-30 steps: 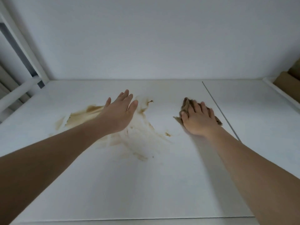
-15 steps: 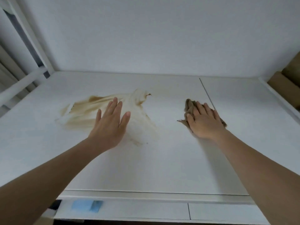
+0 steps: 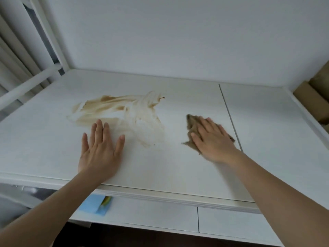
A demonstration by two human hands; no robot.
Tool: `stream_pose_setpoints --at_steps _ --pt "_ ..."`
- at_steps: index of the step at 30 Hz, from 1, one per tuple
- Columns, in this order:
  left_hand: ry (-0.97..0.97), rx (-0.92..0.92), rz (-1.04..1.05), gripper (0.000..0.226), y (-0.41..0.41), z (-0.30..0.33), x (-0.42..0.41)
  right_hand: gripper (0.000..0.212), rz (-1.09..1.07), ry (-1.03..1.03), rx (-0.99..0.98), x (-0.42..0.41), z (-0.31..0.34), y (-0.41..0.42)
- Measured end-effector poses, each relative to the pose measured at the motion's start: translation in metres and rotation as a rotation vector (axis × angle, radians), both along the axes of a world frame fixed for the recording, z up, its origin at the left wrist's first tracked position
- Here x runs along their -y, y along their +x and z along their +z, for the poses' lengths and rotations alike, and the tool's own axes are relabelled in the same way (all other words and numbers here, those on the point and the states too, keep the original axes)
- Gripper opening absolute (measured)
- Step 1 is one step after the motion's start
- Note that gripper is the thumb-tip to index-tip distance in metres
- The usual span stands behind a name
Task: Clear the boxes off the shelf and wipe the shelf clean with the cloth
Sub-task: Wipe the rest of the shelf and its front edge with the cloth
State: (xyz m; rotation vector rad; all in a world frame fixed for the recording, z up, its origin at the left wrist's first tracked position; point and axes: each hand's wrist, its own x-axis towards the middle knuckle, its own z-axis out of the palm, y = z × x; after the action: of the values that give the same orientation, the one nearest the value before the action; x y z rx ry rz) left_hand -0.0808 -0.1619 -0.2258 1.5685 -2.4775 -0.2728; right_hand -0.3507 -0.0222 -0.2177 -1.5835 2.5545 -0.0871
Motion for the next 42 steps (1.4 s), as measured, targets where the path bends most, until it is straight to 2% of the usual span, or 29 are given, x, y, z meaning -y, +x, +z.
stream_pose_setpoints --at_steps 3,5,10,12,14,20,23,28,32,34,39,42 --pt "-0.031 -0.023 -0.024 0.079 -0.003 -0.002 0.000 0.062 -0.176 0.014 0.017 0.016 -0.002 -0.005" --pt "-0.026 -0.024 -0.032 0.079 -0.003 -0.002 -0.001 0.062 -0.177 0.005 0.055 0.034 -0.003 0.011" --pt "-0.031 -0.005 -0.033 0.078 0.001 -0.002 0.001 0.062 0.049 -0.066 0.060 0.041 -0.005 0.078" --pt "-0.026 0.006 -0.039 0.078 0.001 -0.001 -0.001 0.060 0.167 -0.068 0.045 0.024 -0.004 0.085" --pt "-0.033 0.011 -0.050 0.077 0.002 -0.001 -0.002 0.059 0.198 -0.041 0.045 0.004 -0.002 0.072" --pt "-0.051 -0.002 -0.077 0.077 0.001 -0.002 -0.005 0.062 -0.231 0.021 0.012 -0.020 0.000 0.031" --pt "-0.063 -0.038 -0.109 0.076 0.002 -0.003 -0.005 0.064 -0.304 0.005 0.051 0.006 -0.001 0.052" --pt "-0.086 -0.077 -0.176 0.074 0.003 -0.003 -0.003 0.064 -0.110 -0.063 0.071 0.029 -0.005 0.112" --pt "-0.092 -0.095 -0.248 0.069 0.007 -0.003 -0.003 0.060 0.029 -0.063 0.057 -0.005 -0.002 0.116" --pt "-0.087 -0.112 -0.281 0.065 0.008 -0.002 -0.002 0.060 -0.041 -0.039 0.049 -0.031 0.000 0.099" --pt "-0.083 -0.146 -0.375 0.048 0.013 0.004 0.000 0.063 -0.452 0.025 0.033 -0.061 0.002 0.060" --pt "-0.091 -0.145 -0.374 0.047 0.021 0.009 0.006 0.064 -0.496 0.003 0.045 -0.038 0.001 0.077"
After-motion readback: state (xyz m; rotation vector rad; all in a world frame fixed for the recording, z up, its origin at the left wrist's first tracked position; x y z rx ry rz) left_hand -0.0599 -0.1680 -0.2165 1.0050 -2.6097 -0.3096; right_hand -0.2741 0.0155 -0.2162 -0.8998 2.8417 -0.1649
